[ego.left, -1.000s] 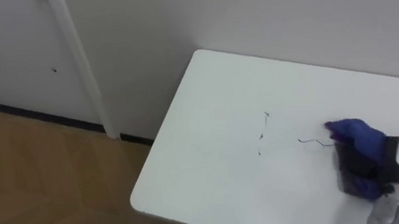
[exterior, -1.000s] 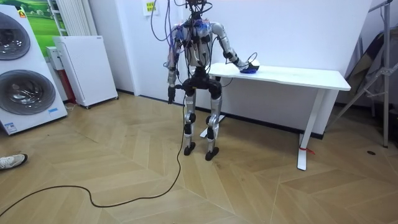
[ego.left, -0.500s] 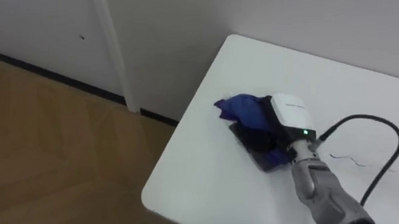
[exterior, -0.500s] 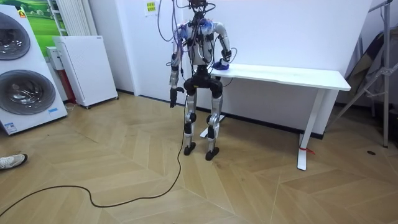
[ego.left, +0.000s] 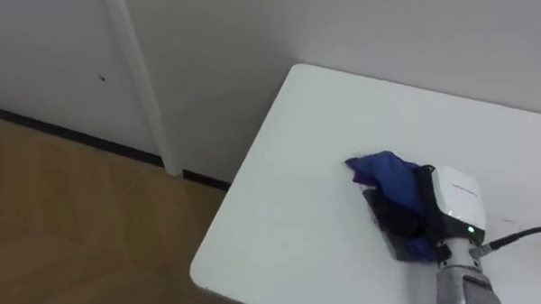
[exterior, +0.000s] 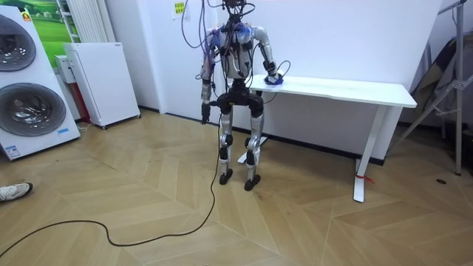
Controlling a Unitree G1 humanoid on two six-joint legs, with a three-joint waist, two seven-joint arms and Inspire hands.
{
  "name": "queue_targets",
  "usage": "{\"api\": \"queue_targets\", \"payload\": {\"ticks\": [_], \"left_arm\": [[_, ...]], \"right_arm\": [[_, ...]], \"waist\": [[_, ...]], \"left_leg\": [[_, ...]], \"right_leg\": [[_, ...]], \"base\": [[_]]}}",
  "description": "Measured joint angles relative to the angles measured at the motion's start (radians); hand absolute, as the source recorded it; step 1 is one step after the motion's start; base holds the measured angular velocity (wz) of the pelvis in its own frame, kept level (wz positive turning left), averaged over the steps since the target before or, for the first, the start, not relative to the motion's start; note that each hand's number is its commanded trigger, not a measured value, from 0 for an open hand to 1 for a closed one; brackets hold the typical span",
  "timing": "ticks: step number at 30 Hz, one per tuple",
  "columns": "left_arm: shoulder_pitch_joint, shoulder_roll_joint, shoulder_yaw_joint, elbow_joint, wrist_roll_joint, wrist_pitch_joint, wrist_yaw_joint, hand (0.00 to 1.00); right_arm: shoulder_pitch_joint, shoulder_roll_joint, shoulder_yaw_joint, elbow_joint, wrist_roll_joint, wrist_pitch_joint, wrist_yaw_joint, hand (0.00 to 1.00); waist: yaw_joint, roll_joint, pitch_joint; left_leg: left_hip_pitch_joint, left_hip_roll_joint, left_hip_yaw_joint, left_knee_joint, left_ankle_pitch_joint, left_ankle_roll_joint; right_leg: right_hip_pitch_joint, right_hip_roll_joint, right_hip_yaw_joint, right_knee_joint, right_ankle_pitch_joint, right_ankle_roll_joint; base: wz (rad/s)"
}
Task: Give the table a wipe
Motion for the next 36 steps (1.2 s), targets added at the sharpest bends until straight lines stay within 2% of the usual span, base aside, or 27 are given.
{"api": "queue_targets", "payload": {"ticks": [3, 7, 9, 12, 14, 16, 17, 19, 20, 21, 22, 24, 25, 26, 28, 32, 35, 36], "left_arm": [[-0.004, -0.017, -0.003, 0.004, 0.001, 0.007, 0.001, 0.00], [-0.038, -0.023, -0.017, 0.025, 0.000, 0.025, 0.000, 0.00], [-0.039, -0.024, -0.024, 0.014, 0.000, 0.026, 0.000, 0.00], [-0.031, -0.024, -0.024, -0.009, -0.002, 0.027, 0.001, 0.00], [-0.015, -0.023, -0.024, -0.023, -0.013, 0.028, 0.004, 0.00], [0.017, -0.022, -0.019, -0.030, -0.017, 0.026, 0.013, 0.00], [0.024, -0.022, -0.012, -0.030, -0.018, 0.026, 0.013, 0.00], [0.050, -0.019, 0.014, -0.029, -0.017, 0.025, 0.014, 0.00], [0.055, -0.017, 0.026, -0.027, -0.017, 0.024, 0.014, 0.00], [0.056, -0.012, 0.056, -0.021, -0.016, 0.024, 0.018, 0.00], [0.057, -0.008, 0.083, -0.019, -0.012, 0.023, 0.029, 0.00], [0.067, -0.008, 0.133, -0.016, 0.001, 0.018, 0.056, 0.00], [0.076, -0.007, 0.163, -0.014, 0.010, 0.018, 0.066, 0.00], [0.077, -0.007, 0.181, -0.012, 0.010, 0.017, 0.067, 0.00], [0.075, -0.005, 0.230, -0.013, 0.009, 0.016, 0.068, 0.00], [0.068, -0.008, 0.215, -0.022, 0.011, 0.011, 0.060, 0.00], [0.060, -0.012, 0.178, -0.026, 0.012, 0.010, 0.060, 0.00], [0.055, -0.017, 0.163, -0.026, 0.011, 0.011, 0.061, 0.00]], "right_arm": [[-0.033, 0.024, 0.013, -0.044, -0.008, 0.057, 0.068, 1.00], [-0.065, 0.050, 0.076, -0.145, -0.007, 0.124, 0.159, 1.00], [-0.093, 0.054, 0.107, -0.163, -0.008, 0.131, 0.183, 1.00], [-0.128, 0.064, 0.122, -0.170, -0.001, 0.127, 0.208, 1.00], [-0.134, 0.062, 0.107, -0.152, 0.000, 0.106, 0.201, 1.00], [-0.116, 0.056, 0.088, -0.127, 0.023, 0.056, 0.175, 1.00], [-0.104, 0.056, 0.079, -0.125, 0.026, 0.043, 0.169, 1.00], [-0.072, 0.056, 0.025, -0.069, 0.040, -0.023, 0.126, 1.00], [-0.063, 0.055, 0.007, -0.052, 0.044, -0.034, 0.109, 1.00], [-0.032, 0.051, -0.044, -0.032, 0.057, -0.061, 0.073, 1.00], [0.010, 0.036, -0.096, -0.016, 0.077, -0.082, 0.034, 1.00], [0.048, 0.019, -0.180, 0.035, 0.092, -0.109, -0.016, 1.00], [0.070, 0.006, -0.231, 0.073, 0.111, -0.119, -0.041, 1.00], [0.081, 0.000, -0.256, 0.089, 0.119, -0.121, -0.051, 1.00], [0.110, -0.028, -0.313, 0.142, 0.168, -0.123, -0.074, 1.00], [0.115, -0.052, -0.329, 0.190, 0.195, -0.123, -0.083, 1.00], [0.099, -0.048, -0.312, 0.182, 0.188, -0.093, -0.081, 1.00], [0.087, -0.044, -0.306, 0.174, 0.183, -0.067, -0.081, 1.00]], "waist": [[0.018, 0.004, 0.0011], [0.044, -0.001, 0.0060], [0.055, -0.003, 0.0136], [0.059, -0.010, 0.0176], [0.053, -0.014, 0.0223], [0.037, -0.012, 0.0257], [0.034, -0.013, 0.0246], [0.000, -0.013, 0.0239], [-0.014, -0.013, 0.0230], [-0.039, -0.021, 0.0182], [-0.046, -0.025, 0.0122], [-0.062, -0.024, 0.0063], [-0.066, -0.023, -0.0025], [-0.066, -0.023, -0.0054], [-0.071, -0.023, -0.0057], [-0.086, -0.022, -0.0071], [-0.077, -0.015, -0.0093], [-0.068, -0.010, -0.0104]], "left_leg": [[-0.015, 0.009, 0.020, 0.003, 0.003, -0.005], [-0.038, 0.014, 0.019, -0.004, 0.007, -0.010], [-0.042, 0.016, 0.021, -0.005, 0.008, -0.010], [-0.049, 0.016, 0.016, -0.002, 0.008, -0.011], [-0.049, 0.012, 0.008, 0.000, 0.008, -0.010], [-0.042, 0.008, 0.005, -0.001, 0.008, -0.010], [-0.041, 0.007, 0.004, -0.001, 0.008, -0.010], [-0.033, 0.005, 0.006, -0.001, 0.008, -0.010], [-0.032, 0.003, 0.009, -0.001, 0.008, -0.010], [-0.031, -0.004, 0.019, -0.002, 0.012, -0.004], [-0.031, -0.009, 0.023, -0.003, 0.014, 0.000], [-0.020, -0.011, 0.026, -0.004, 0.016, 0.003], [-0.012, -0.012, 0.039, -0.003, 0.016, 0.004], [-0.009, -0.012, 0.046, -0.003, 0.016, 0.004], [0.001, -0.011, 0.048, -0.003, 0.009, 0.014], [0.002, -0.011, 0.042, 0.003, 0.005, 0.020], [0.000, -0.008, 0.042, 0.013, 0.005, 0.020], [0.000, -0.008, 0.044, 0.013, 0.005, 0.019]], "right_leg": [[-0.030, 0.009, 0.030, 0.009, 0.004, -0.008], [-0.069, 0.020, 0.057, 0.018, 0.010, -0.018], [-0.085, 0.022, 0.059, 0.027, 0.010, -0.019], [-0.095, 0.020, 0.049, 0.026, 0.010, -0.019], [-0.091, 0.017, 0.042, 0.023, 0.010, -0.018], [-0.081, 0.013, 0.026, 0.013, 0.010, -0.018], [-0.074, 0.012, 0.021, 0.006, 0.010, -0.018], [-0.053, 0.008, 0.019, 0.002, 0.009, -0.017], [-0.046, 0.006, 0.015, -0.001, 0.009, -0.016], [-0.030, -0.002, 0.011, -0.011, 0.004, -0.007], [-0.021, -0.009, 0.009, -0.011, -0.002, 0.001], [-0.004, -0.016, 0.007, -0.011, -0.002, 0.002], [0.005, -0.019, 0.009, -0.010, -0.002, 0.003], [0.008, -0.020, 0.009, -0.008, -0.002, 0.003], [0.025, -0.020, -0.001, -0.009, -0.001, 0.007], [0.034, -0.020, -0.004, -0.008, -0.001, 0.011], [0.032, -0.017, -0.002, -0.004, -0.001, 0.012], [0.030, -0.016, 0.001, -0.003, -0.001, 0.012]], "base": [[-0.25], [-0.28], [-0.14], [0.03], [0.08], [0.15], [0.22], [0.38], [0.65], [0.68], [0.62], [0.29], [0.10], [-0.05], [-0.02], [-0.02], [-0.05], [-0.15]]}}
